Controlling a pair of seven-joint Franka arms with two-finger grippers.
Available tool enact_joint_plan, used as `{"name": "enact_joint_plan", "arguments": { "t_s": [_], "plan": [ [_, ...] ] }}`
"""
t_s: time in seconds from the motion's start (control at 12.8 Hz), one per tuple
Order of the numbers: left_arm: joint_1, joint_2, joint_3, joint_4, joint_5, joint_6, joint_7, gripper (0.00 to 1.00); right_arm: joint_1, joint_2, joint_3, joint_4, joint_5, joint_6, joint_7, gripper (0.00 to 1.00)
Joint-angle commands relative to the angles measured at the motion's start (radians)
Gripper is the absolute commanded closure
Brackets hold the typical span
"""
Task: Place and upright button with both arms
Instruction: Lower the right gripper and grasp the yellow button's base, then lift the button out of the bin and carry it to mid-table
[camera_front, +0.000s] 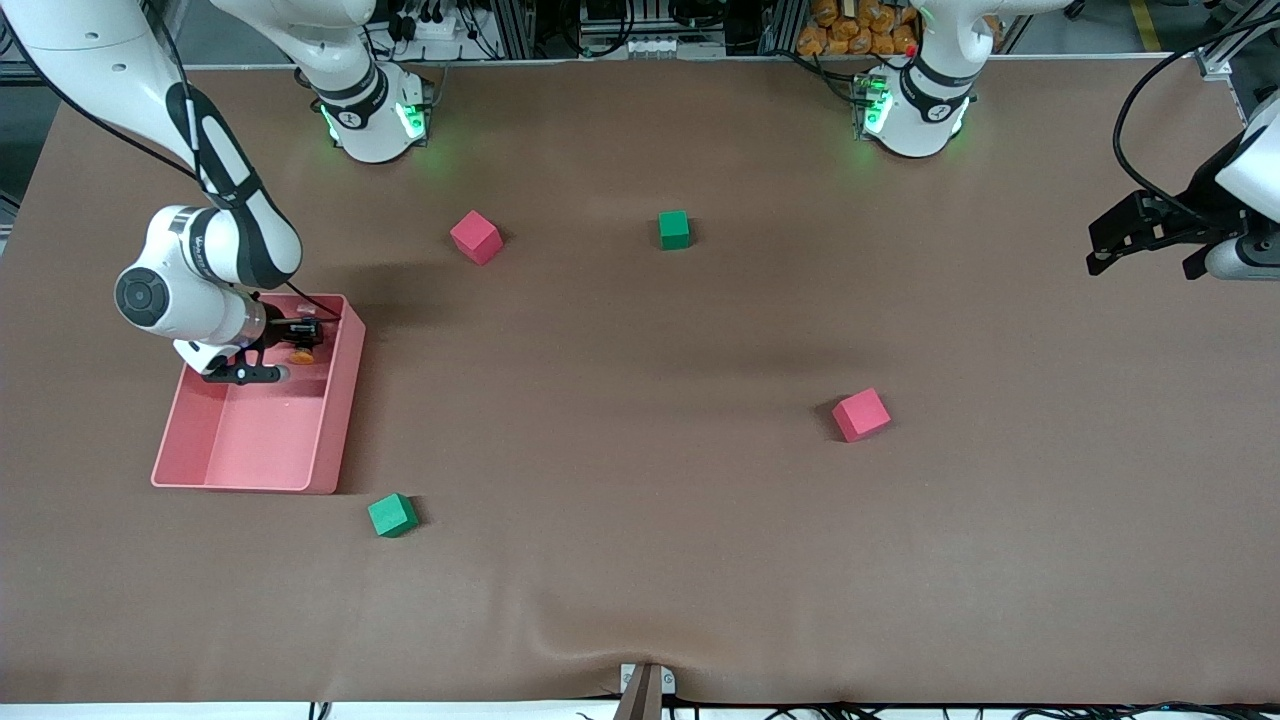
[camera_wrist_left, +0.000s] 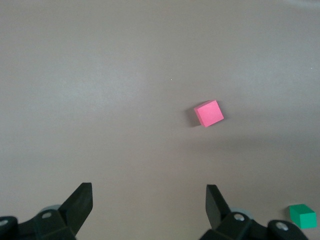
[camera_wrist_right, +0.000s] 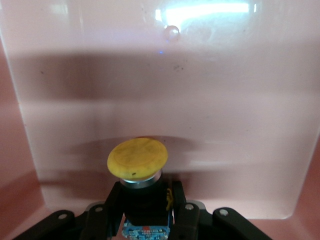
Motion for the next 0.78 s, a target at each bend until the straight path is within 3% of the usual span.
{"name": "enact_joint_plan", "arguments": {
  "t_s": [0.0,0.39,0.7],
  "plan": [
    [0.011,0.005,-0.003,0.015,0.002,-0.018,0.015,0.00,0.003,-0.026,0.002,0.036,0.007,-0.050,-0.009,1.00],
    [0.009,0.005,-0.003,0.015,0.004,-0.018,0.013,0.00,0.033,-0.032,0.001,0.325,0.007,-0.408,-0.014,1.00],
    [0.011,0.006,-0.003,0.012,0.004,-0.018,0.015,0.00,0.136,-0.029,0.002,0.476,0.008,-0.509,-0.034,0.98]
  ]
}}
